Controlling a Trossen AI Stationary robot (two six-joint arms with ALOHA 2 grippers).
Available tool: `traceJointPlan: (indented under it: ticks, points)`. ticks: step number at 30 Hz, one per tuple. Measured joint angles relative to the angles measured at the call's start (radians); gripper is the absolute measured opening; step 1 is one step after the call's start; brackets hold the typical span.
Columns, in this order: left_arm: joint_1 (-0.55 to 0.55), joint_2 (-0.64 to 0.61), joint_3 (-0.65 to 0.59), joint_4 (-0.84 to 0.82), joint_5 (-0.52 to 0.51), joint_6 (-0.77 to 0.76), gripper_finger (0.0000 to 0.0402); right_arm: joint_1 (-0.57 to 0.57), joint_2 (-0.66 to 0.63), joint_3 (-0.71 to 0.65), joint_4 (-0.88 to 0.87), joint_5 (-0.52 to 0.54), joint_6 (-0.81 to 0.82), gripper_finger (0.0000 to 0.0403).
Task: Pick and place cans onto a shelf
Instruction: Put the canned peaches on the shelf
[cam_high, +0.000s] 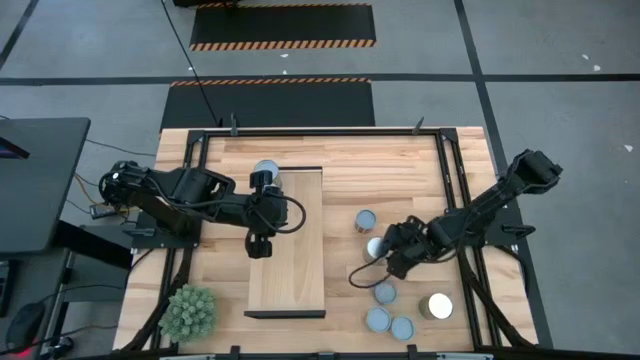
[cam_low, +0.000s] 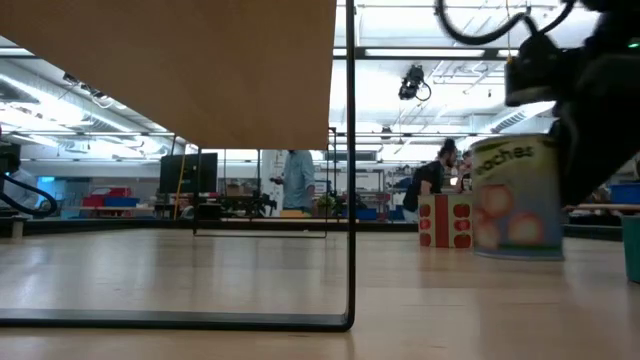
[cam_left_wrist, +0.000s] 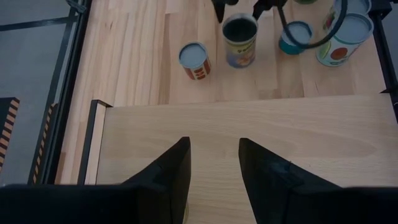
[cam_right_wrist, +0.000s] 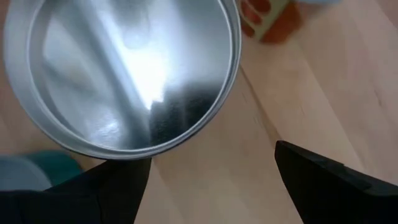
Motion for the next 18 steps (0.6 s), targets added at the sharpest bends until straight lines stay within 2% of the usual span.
traceJointPlan:
  ticks: [7,14,18]
  points:
    - [-0.003,0.000,0.000,0.002,0.000,-0.001,0.0142,-0.084,0.016,0.022,0.092,0.000,-0.114,0.0348]
    - [-0.003,0.000,0.000,0.014,0.000,-0.001,0.0142,-0.156,0.022,0.023,0.173,-0.001,-0.161,0.0348]
    - [-0.002,0.000,0.000,0.014,0.000,-0.001,0.0142,-0.182,0.028,0.023,0.190,-0.063,-0.166,0.0348]
